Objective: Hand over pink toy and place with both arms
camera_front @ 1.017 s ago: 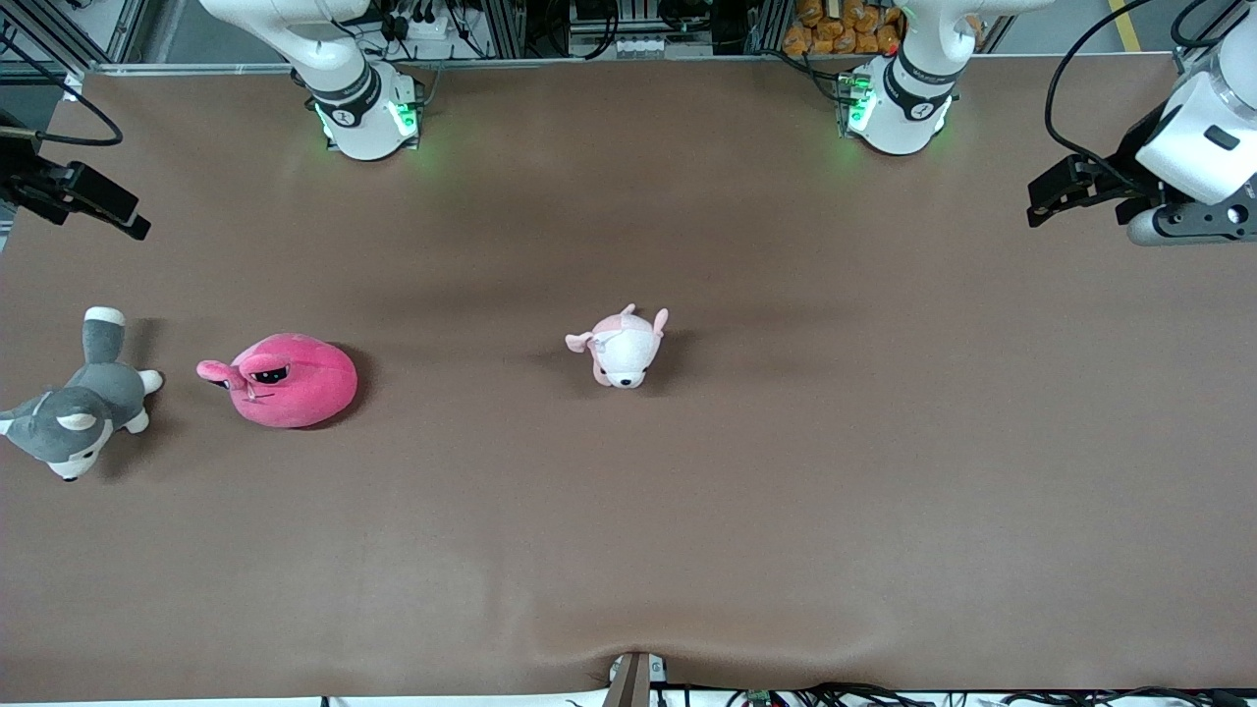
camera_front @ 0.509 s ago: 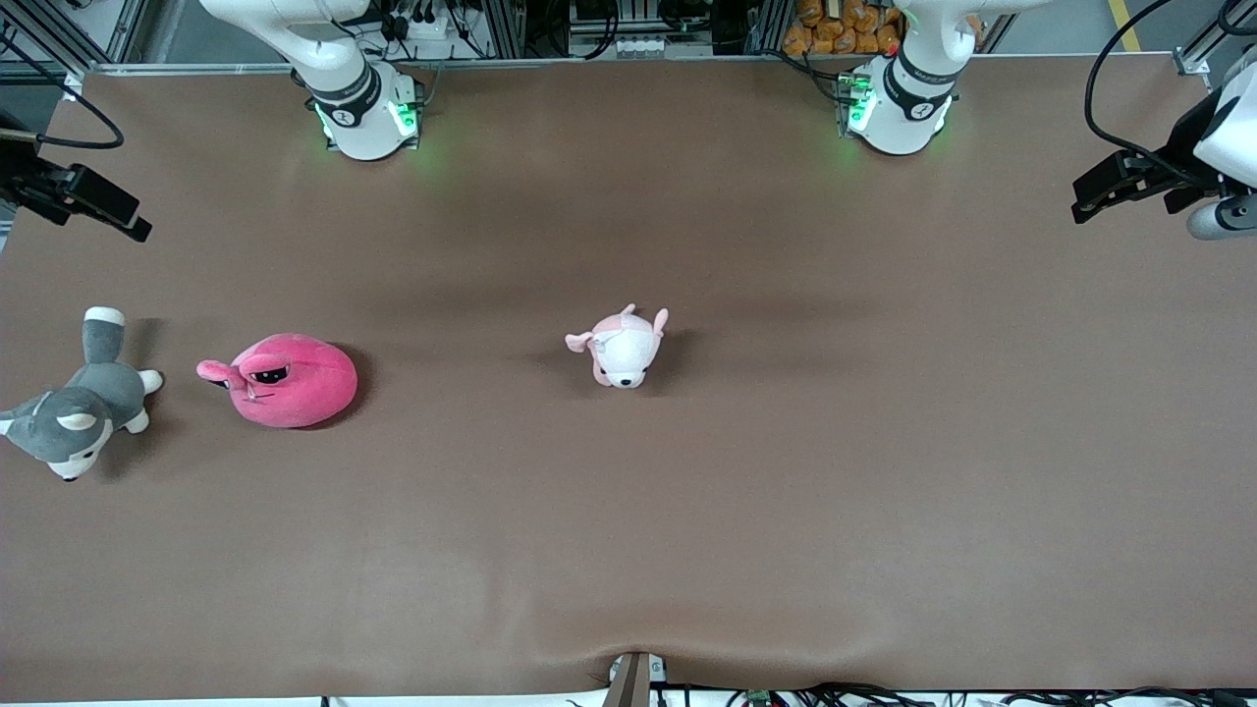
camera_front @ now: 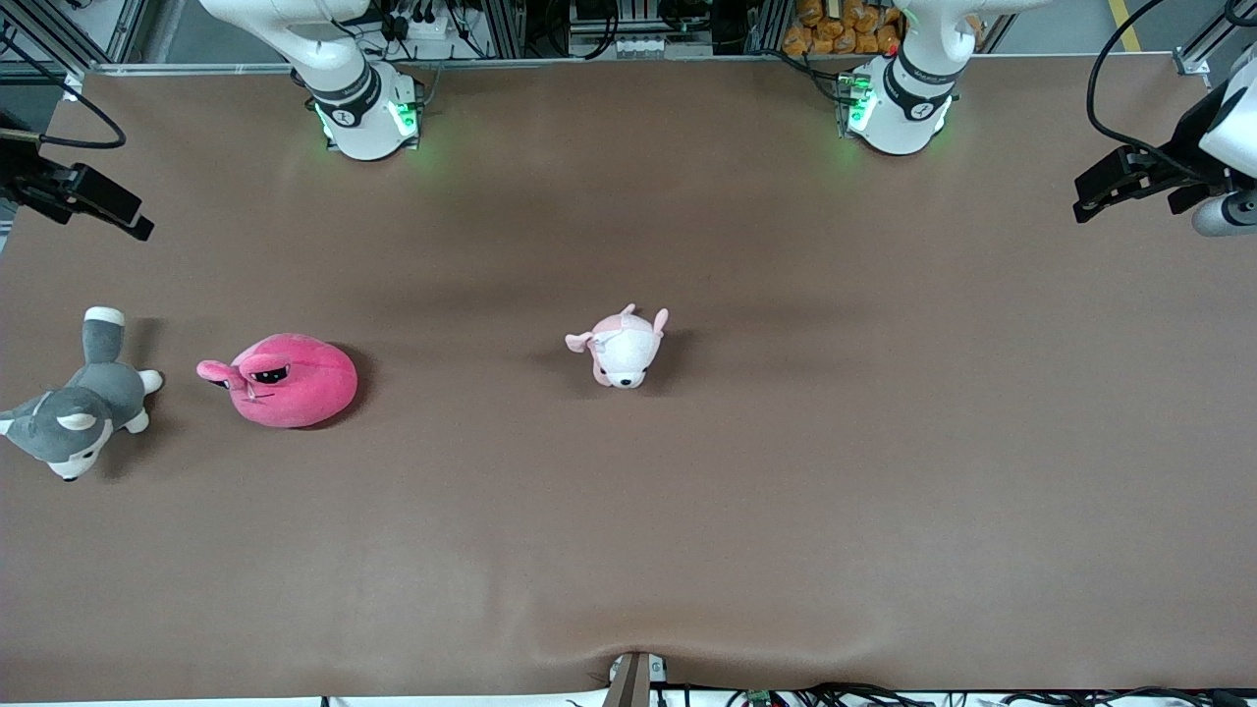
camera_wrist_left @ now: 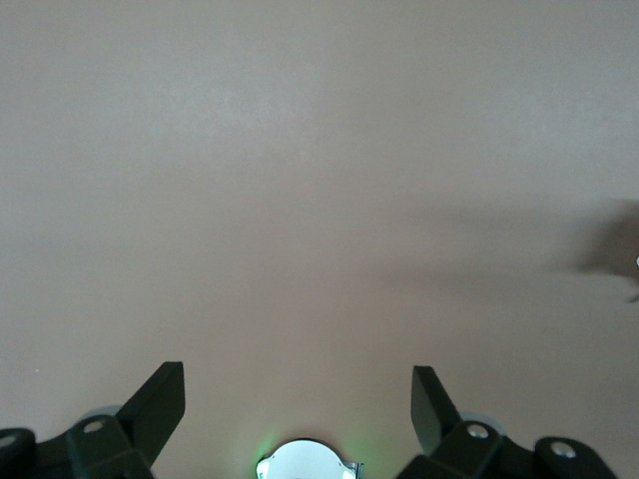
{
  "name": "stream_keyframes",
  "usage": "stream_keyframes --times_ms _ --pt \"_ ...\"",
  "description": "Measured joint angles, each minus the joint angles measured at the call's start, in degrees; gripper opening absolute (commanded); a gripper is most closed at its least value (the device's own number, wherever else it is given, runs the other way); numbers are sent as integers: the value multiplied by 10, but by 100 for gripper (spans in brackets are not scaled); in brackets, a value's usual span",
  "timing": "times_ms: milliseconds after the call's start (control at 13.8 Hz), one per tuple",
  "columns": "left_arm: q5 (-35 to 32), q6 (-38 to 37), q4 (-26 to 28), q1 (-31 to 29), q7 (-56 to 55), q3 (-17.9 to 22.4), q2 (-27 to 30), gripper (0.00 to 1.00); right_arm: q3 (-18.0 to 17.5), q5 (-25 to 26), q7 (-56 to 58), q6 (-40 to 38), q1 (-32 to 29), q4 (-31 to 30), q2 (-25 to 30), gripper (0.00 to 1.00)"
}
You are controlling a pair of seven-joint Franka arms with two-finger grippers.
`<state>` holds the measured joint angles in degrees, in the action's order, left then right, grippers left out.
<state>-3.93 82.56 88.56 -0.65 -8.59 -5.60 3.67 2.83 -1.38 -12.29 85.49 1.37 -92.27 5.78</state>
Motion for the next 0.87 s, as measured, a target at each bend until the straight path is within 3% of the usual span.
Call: stream_keyframes --times_ms 872 --pt "3 -3 -1 -1 0 2 -6 100 1 0 0 -3 0 0 0 100"
